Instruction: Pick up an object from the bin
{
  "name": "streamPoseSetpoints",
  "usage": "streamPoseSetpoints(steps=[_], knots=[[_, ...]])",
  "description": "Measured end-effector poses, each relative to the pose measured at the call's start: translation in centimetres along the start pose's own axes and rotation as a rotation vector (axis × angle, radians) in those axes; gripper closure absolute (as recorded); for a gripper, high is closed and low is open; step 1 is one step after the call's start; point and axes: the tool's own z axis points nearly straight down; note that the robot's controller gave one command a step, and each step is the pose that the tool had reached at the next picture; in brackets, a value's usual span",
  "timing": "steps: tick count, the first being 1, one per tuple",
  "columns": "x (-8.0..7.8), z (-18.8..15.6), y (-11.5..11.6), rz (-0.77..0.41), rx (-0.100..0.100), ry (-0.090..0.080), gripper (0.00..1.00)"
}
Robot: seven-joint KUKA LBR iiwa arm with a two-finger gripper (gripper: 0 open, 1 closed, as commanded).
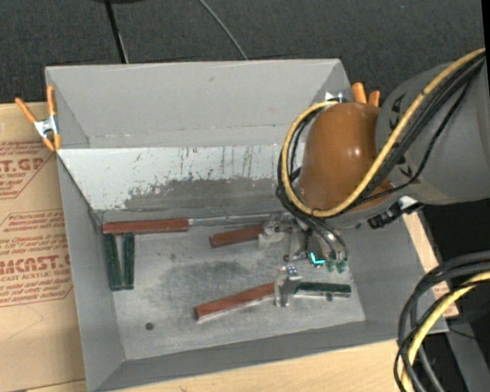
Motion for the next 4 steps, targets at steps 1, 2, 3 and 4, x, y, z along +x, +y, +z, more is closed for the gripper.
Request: streamPoseSetpoints(steps=[1,2,3,4], knots=[[-0.2,-0.4,0.0,0.0,0.0,-0.007,0.0],[0.7,6.7,0.3,0.049,-0.002,-0.025,1.0],[0.7,6.7,0.3,0.049,-0.002,-0.025,1.0],[1.0,-11.3,0.7,0.109,-0.001,-0.016,1.0]])
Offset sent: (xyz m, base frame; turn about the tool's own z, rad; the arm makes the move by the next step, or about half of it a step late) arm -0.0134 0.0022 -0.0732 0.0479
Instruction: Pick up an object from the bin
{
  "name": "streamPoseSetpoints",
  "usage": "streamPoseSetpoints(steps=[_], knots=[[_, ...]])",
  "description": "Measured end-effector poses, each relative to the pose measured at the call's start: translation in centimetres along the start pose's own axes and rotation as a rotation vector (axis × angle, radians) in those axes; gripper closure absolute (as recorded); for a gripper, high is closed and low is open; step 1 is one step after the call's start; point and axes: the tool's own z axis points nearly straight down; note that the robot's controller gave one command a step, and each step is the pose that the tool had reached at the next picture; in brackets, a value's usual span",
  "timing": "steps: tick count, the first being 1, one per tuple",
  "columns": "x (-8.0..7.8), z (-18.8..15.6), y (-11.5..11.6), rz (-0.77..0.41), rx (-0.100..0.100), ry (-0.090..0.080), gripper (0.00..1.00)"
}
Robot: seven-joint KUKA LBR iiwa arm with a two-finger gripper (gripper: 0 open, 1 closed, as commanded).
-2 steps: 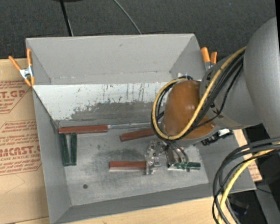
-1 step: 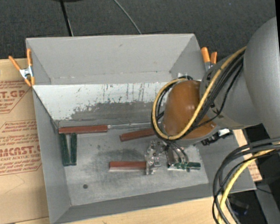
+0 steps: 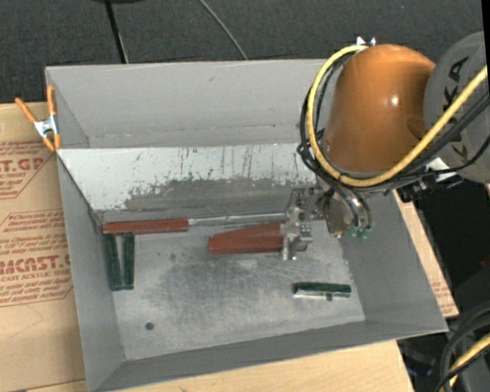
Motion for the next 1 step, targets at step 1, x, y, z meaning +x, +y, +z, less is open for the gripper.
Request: streamPoseSetpoints(steps=[1], knots=[[0.04,0.21,-0.01,0.0,0.001,0.003,1.0]])
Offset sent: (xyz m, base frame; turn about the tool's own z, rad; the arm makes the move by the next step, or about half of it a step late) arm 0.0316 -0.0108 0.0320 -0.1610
